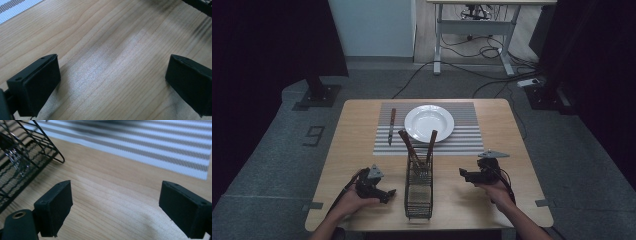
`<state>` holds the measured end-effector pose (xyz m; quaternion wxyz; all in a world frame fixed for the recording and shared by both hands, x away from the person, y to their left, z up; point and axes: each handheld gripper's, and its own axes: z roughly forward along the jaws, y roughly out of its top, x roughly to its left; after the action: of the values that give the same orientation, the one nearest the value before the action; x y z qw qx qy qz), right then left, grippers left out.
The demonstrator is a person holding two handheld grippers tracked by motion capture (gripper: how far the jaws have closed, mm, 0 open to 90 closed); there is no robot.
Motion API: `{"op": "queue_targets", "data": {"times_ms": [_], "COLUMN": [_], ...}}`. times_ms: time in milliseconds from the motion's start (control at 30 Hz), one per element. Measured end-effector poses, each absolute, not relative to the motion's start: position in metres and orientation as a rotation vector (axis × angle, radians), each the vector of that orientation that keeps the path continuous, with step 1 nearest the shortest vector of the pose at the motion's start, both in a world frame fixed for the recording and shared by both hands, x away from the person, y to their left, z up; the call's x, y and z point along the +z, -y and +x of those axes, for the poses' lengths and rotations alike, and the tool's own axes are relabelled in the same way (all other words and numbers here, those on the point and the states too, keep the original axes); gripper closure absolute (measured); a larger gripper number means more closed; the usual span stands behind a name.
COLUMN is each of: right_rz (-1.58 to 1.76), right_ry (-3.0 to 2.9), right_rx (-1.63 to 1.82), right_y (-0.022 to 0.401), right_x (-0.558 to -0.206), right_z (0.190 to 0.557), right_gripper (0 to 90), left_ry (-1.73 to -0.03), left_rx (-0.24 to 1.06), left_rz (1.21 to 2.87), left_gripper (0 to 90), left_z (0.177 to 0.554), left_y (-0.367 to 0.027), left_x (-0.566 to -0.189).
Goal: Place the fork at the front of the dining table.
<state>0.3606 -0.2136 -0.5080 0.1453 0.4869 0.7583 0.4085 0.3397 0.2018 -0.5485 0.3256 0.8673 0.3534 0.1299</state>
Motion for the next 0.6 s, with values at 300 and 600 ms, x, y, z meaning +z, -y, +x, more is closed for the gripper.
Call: {"op": "queue_targets", "data": {"times_ms": [300,600], "right_rz": [1.366,1.274], "right_ry": [-2.151,-2.142], "right_rx": [1.243,1.345], "right_y": [0.217,0.209], "right_x": [-0.495,-0.473], "right_z": [0.356,0.352], "right_gripper": [13.9,19.7], "left_ry": [-0.924,-0.922], "left_rx": [0.339,0.339], "left_rz": [2.274,2.274], "left_gripper": [0.0,0.0], "left_z": [0.340,0.340], "left_y": [-0.202,-0.202], "left_x": [-0.548,-0.549]}}
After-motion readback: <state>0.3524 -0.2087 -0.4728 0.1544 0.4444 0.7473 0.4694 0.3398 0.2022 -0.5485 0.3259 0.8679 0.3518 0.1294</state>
